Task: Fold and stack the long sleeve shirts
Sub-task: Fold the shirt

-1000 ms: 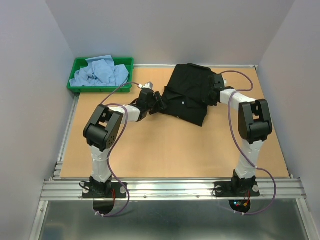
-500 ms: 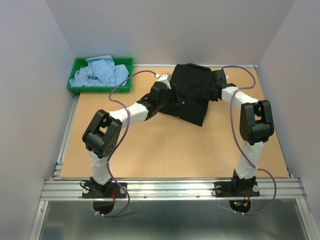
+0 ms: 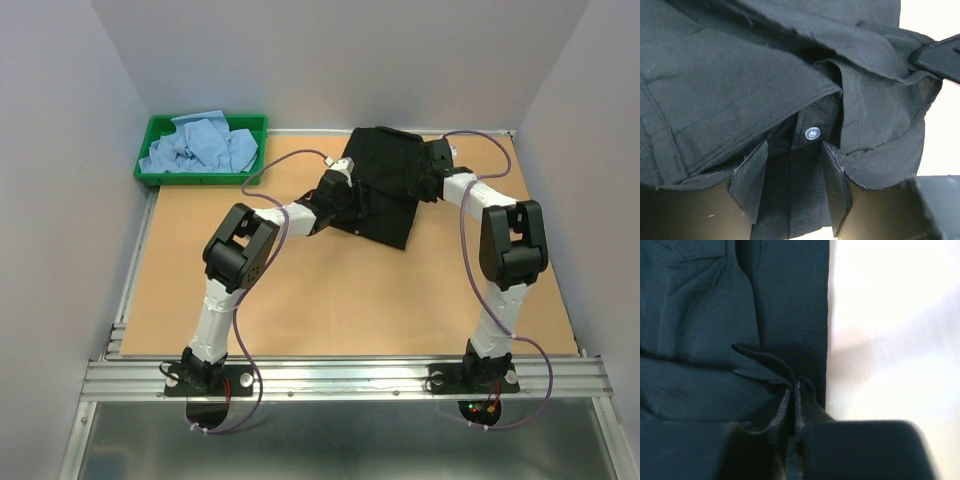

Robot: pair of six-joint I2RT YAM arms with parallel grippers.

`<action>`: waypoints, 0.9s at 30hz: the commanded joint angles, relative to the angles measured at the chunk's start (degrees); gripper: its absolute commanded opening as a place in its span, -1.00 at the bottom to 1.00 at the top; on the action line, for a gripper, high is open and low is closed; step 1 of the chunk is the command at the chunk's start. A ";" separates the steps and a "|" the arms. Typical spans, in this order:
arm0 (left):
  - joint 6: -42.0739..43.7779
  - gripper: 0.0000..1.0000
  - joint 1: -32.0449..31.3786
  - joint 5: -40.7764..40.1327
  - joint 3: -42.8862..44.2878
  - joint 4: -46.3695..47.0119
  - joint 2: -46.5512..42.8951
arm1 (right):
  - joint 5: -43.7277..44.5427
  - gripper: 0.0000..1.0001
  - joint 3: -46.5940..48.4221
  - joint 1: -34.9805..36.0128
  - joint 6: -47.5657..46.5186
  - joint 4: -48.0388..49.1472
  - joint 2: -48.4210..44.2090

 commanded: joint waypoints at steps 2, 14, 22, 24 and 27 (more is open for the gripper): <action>0.73 0.18 0.01 -1.11 0.41 -3.69 0.57 | 1.96 -0.55 4.82 -0.64 -4.81 2.44 -5.29; -0.15 0.35 0.01 -1.12 -3.90 -6.24 -4.35 | -23.35 -0.02 -3.87 3.66 -15.89 3.67 -13.03; -0.50 0.36 0.01 -0.32 -4.96 -7.55 -5.06 | -35.57 -0.16 -9.15 5.86 -12.12 6.22 -10.31; -0.50 0.36 0.01 -0.24 -5.66 -7.64 -5.41 | -38.47 -0.19 -9.68 6.65 -11.94 6.39 -8.91; -0.42 0.36 0.01 -0.41 -6.89 -7.91 -6.29 | -39.71 -0.23 -10.91 7.00 -11.24 6.66 -8.03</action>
